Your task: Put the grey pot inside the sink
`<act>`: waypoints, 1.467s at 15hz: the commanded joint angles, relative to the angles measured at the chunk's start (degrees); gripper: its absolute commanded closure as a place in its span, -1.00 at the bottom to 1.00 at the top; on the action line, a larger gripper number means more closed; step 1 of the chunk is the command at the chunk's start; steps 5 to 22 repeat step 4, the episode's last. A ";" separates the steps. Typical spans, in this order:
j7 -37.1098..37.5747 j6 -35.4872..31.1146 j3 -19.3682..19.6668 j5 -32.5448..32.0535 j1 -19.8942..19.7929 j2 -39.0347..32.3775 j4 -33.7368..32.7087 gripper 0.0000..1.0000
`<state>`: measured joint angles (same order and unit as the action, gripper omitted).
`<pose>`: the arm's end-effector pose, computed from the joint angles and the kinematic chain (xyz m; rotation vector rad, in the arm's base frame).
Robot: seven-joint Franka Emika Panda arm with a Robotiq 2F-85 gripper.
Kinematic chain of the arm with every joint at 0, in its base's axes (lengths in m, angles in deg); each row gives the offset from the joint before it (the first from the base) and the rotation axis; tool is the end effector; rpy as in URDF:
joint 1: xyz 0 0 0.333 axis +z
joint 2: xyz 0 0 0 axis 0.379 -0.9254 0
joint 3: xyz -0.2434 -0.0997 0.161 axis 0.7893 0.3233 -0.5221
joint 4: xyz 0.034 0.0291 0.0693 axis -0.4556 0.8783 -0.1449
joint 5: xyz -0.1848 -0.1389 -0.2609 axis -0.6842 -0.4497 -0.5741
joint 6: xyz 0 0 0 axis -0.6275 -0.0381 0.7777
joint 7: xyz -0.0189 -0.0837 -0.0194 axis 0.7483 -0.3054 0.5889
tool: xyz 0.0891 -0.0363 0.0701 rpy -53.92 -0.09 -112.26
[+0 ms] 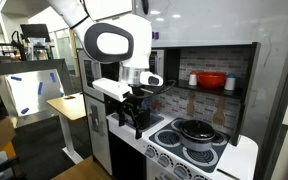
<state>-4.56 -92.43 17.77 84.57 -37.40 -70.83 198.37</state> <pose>0.4498 -0.1916 0.2671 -3.0952 0.1231 0.1572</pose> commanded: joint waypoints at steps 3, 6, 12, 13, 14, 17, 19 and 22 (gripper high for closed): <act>-0.48 -1.20 0.63 0.74 0.19 2.06 2.34 -1.00; -0.48 -1.30 0.62 0.75 0.21 2.16 2.42 -1.00; -0.48 -1.30 0.62 0.75 0.21 2.16 2.42 -1.00; -0.48 -1.30 0.62 0.75 0.21 2.16 2.42 -1.00; -0.48 -1.30 0.62 0.75 0.21 2.16 2.42 -1.00; -0.48 -1.30 0.62 0.75 0.21 2.16 2.42 -1.00; -0.48 -1.30 0.62 0.75 0.21 2.16 2.42 -1.00; -0.48 -1.30 0.62 0.75 0.21 2.16 2.42 -1.00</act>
